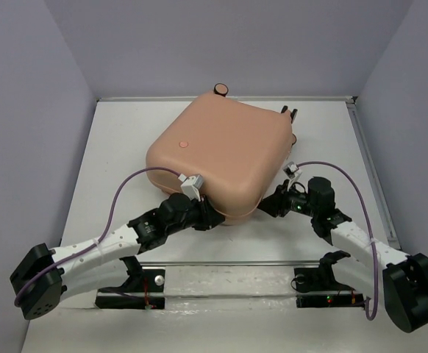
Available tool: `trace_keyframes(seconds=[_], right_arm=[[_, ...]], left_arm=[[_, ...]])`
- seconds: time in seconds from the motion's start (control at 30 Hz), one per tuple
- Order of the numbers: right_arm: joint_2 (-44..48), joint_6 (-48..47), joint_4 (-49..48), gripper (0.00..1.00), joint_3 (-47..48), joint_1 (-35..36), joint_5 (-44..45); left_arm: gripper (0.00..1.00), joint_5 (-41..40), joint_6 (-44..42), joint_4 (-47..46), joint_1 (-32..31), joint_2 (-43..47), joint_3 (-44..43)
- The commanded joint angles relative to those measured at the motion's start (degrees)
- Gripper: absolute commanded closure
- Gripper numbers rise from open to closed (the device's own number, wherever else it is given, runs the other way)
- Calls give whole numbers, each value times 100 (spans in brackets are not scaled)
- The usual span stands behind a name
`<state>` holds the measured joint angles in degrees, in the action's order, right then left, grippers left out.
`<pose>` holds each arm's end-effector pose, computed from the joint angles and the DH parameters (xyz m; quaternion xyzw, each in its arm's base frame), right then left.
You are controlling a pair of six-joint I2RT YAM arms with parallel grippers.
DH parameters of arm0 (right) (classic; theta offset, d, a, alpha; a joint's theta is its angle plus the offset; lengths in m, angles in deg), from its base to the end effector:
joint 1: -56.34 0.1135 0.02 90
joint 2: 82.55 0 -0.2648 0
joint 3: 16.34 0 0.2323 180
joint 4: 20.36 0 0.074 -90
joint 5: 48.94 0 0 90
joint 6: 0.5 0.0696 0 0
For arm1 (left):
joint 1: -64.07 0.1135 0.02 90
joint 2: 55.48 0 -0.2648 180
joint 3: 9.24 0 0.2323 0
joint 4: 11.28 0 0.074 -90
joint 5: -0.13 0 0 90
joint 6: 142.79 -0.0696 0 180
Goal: Pack the luggage
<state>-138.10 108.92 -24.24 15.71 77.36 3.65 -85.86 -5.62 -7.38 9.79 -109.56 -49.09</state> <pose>0.1762 0.1130 0.1958 -0.1956 0.7714 0.4346 0.4216 0.1281 -0.1864 0.2262 0.0707 0.8064 -0.4720 0.3494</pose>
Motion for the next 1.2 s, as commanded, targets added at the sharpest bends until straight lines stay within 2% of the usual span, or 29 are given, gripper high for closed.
trace_keyframes(seconds=[0.0, 0.07, 0.13, 0.2, 0.23, 0.27, 0.37, 0.5, 0.53, 0.6, 0.77, 0.87, 0.93, 1.1, 1.17], right_arm=[[-262, -44, -1278, 61, 85, 25, -267], [-368, 52, -1603, 64, 15, 25, -302], [-474, 254, -2156, 71, -161, 25, -311], [-553, 334, -2324, 80, -205, 25, -311], [-553, 352, -2316, 90, -214, 25, -267], [-536, 395, -2290, 93, -223, 86, -223], [-142, 440, -1834, 93, -258, 385, 162], [702, 492, -386, 93, -188, 1105, 1199], [991, 588, 270, 93, -162, 1394, 1592], [1186, 712, 1063, 93, -118, 1641, 1824], [1354, 1177, 1928, 93, -153, 2668, 2421], [1162, 1415, 2254, 93, 31, 3923, 3071], [907, 1494, 2141, 93, 329, 4330, 3483], [-560, 1416, 1517, 93, 1471, 4911, 4380], [-1220, 1529, 1394, 93, 2050, 4965, 5127]], left_arm=[[78, -260, -60, -484, 40, -129, -262], [79, -304, -77, -475, 40, -111, -254], [79, -339, -86, -484, 49, -102, -254], [79, -340, -95, -510, 58, -111, -271], [79, -340, -112, -528, 58, -120, -280], [79, -340, -121, -563, 58, -129, -315], [78, -340, -209, -624, 67, -269, -516], [79, -340, -306, -860, 242, -471, -833], [78, -340, -332, -896, 286, -567, -973], [79, -340, -419, -984, 435, -725, -1132], [79, -313, -587, -1055, 620, -1385, -1694], [79, -217, -578, -1195, 638, -1657, -1879], [79, -103, -552, -1257, 638, -1876, -1976], [80, 126, -534, -1301, 550, -2106, -2126], [80, 118, -552, -1266, 550, -1966, -2074]])
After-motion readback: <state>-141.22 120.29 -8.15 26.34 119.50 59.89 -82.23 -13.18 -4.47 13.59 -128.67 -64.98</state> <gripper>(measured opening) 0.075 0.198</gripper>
